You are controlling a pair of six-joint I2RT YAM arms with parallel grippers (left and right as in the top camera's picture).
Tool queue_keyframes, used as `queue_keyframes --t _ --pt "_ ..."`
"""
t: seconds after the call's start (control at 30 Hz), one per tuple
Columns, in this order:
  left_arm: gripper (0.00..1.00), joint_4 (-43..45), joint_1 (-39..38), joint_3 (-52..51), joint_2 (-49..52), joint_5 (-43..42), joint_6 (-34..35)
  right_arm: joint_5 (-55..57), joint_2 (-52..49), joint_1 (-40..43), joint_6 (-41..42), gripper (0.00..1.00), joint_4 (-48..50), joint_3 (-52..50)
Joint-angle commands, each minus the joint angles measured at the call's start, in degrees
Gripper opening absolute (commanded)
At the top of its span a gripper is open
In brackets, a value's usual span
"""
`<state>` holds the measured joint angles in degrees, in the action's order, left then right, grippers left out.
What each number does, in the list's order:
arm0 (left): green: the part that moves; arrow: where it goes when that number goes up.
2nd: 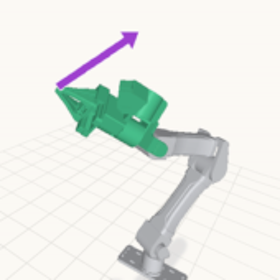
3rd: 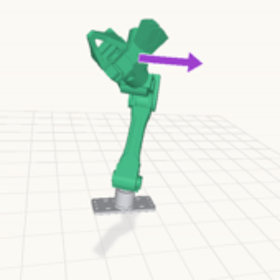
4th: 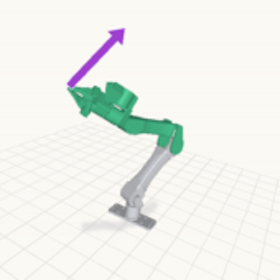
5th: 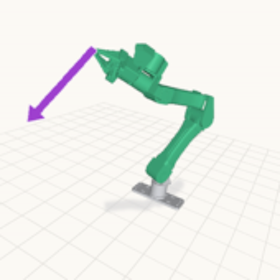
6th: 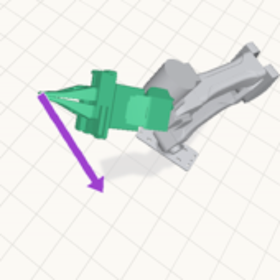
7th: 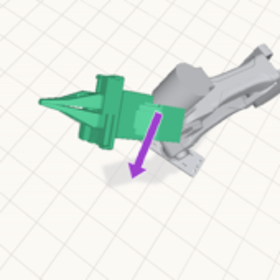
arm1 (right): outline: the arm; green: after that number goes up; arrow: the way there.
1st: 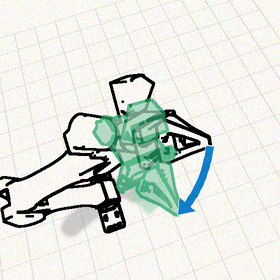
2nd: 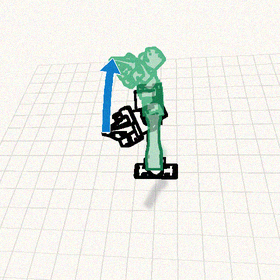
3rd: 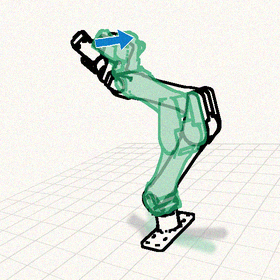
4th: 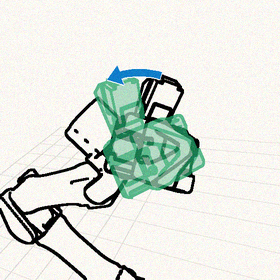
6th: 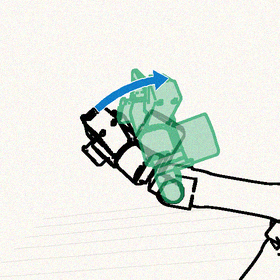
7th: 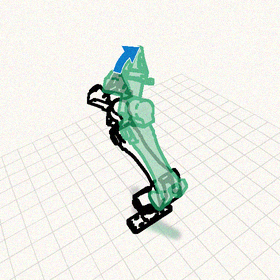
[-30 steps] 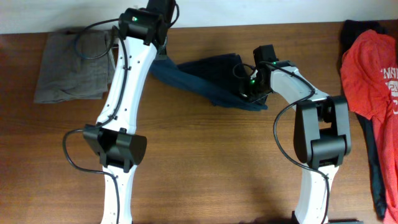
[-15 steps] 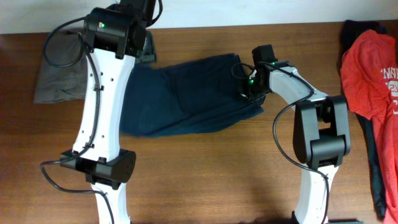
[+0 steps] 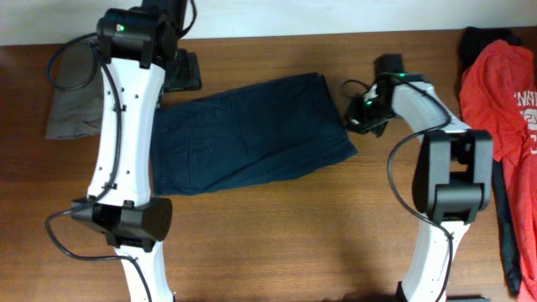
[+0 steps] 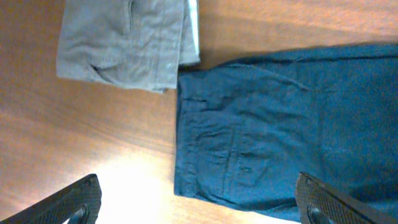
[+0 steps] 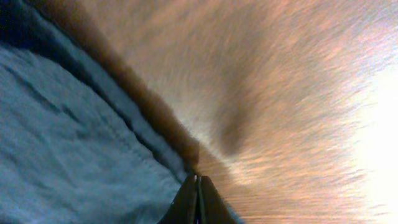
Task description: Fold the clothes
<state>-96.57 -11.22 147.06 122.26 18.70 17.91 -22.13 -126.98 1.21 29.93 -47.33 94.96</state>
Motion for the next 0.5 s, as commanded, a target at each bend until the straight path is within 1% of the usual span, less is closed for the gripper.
queue_keyframes --t 0.0,0.07,0.17,0.3,0.37,0.47 --pt "0.99 0.5 0.7 -3.5 0.0 -1.4 -0.8 -6.1 -0.8 -0.6 -5.2 0.04 0.0 1.7" --pt "0.99 1.8 0.7 -4.7 0.0 -1.4 -0.8 -6.2 -0.5 -1.6 -7.0 0.04 0.7 1.8" --pt "0.99 4.3 0.7 -6.4 0.0 -1.4 -0.7 -5.2 0.8 -4.5 -12.9 0.04 3.4 1.8" --pt "0.99 5.7 0.8 -7.5 0.0 -1.4 -0.7 -3.5 3.0 -8.6 -17.6 0.04 6.4 1.9" --pt "0.99 6.4 0.8 -7.5 0.0 -1.4 -0.7 -1.3 2.9 -11.1 -19.1 0.04 6.9 1.9" --pt "0.99 7.9 1.0 -7.5 0.0 -1.3 -0.7 7.8 1.7 -15.6 -19.2 0.04 7.0 1.9"
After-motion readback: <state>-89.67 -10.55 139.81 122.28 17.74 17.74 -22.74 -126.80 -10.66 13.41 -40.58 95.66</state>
